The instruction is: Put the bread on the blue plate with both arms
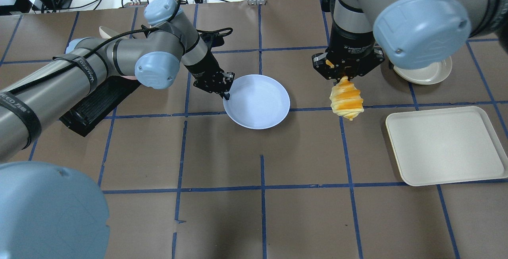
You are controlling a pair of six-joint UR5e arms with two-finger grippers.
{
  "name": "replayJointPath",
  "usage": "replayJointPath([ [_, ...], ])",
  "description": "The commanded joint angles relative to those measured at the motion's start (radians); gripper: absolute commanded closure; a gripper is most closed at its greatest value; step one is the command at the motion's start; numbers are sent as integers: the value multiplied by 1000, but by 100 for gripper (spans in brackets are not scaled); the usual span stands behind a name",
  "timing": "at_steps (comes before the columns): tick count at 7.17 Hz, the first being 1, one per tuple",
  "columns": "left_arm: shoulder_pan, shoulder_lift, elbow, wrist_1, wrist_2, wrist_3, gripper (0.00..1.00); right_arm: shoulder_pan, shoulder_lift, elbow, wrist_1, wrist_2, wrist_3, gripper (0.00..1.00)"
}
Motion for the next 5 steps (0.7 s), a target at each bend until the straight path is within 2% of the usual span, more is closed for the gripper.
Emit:
replayJointPath([
  [1, 6, 19, 15, 62, 13, -2, 1, 46, 99, -5, -112, 4, 7, 96],
  [2, 33, 49, 18, 43, 71, 5, 0, 49, 126, -5, -157, 7, 7, 96],
  [3, 81, 110, 21, -42, 155, 13, 0, 56, 169, -7, -217, 37, 23, 96],
  [5, 214, 238, 23, -239, 218, 97, 0, 128, 270, -16, -361, 65, 121, 96],
])
